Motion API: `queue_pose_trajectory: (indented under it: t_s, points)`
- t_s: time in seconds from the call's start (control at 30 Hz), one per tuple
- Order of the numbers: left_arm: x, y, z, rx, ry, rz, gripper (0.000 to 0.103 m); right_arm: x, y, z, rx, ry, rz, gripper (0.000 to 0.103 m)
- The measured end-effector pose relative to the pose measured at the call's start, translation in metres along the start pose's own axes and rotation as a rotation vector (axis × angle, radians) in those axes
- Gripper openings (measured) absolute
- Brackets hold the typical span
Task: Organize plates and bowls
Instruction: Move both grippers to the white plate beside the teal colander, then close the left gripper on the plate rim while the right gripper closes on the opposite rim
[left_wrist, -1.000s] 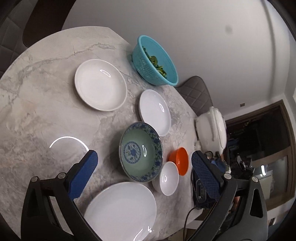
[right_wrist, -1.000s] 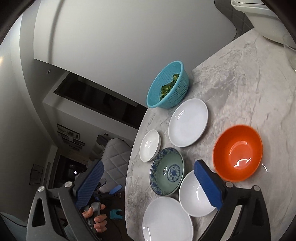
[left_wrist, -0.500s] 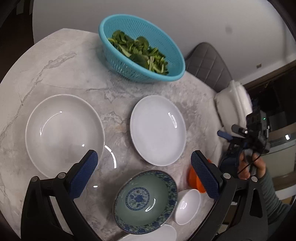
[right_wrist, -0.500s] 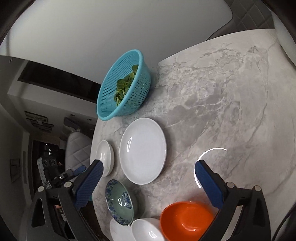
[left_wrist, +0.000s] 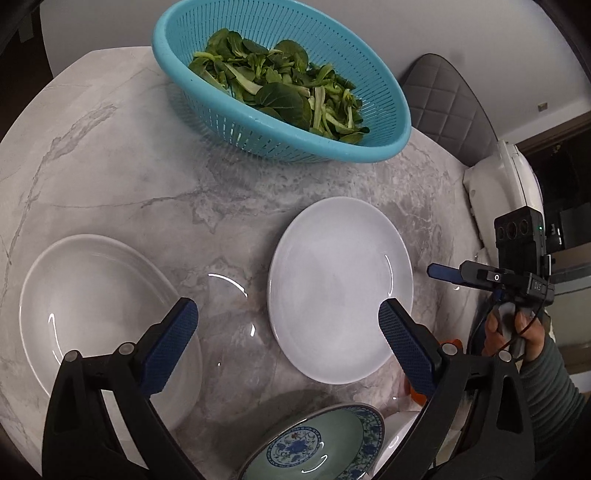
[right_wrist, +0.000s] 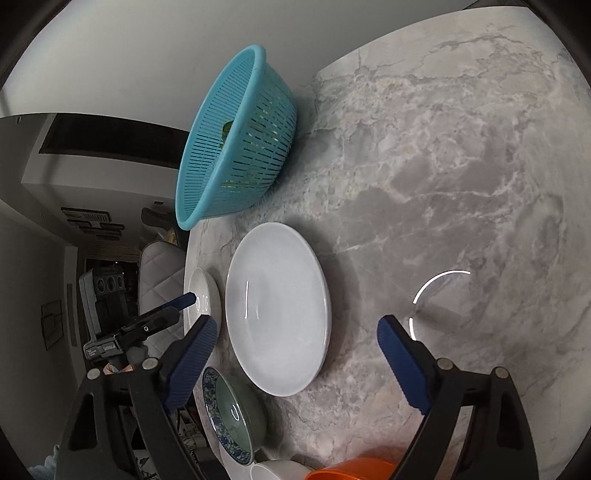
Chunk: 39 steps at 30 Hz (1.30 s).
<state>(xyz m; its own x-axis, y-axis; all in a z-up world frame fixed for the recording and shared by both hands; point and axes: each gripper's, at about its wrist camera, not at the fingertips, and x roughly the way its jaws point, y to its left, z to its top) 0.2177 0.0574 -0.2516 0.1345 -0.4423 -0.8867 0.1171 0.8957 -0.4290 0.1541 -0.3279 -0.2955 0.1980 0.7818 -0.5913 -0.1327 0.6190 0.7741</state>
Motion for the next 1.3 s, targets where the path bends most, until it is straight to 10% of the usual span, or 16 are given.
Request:
queue_pose_trajectory:
  t_s: [0.43, 0.77, 1.17, 1.3]
  points:
    - [0.033, -0.008, 0.01, 0.029, 0.072, -0.026, 0.098, 0.014, -0.01, 0.003, 0.009, 0.013, 0.043, 0.085]
    - [0.053, -0.007, 0.005, 0.024, 0.142, -0.063, 0.065, 0.025, -0.014, -0.001, 0.014, 0.063, 0.061, 0.07]
    - [0.064, -0.007, 0.007, 0.0, 0.178, -0.097, 0.054, 0.04, -0.011, 0.0, 0.011, 0.094, 0.068, 0.06]
    - [0.064, -0.002, 0.005, -0.008, 0.188, -0.106, 0.03, 0.043, -0.01, 0.0, 0.011, 0.105, 0.055, 0.054]
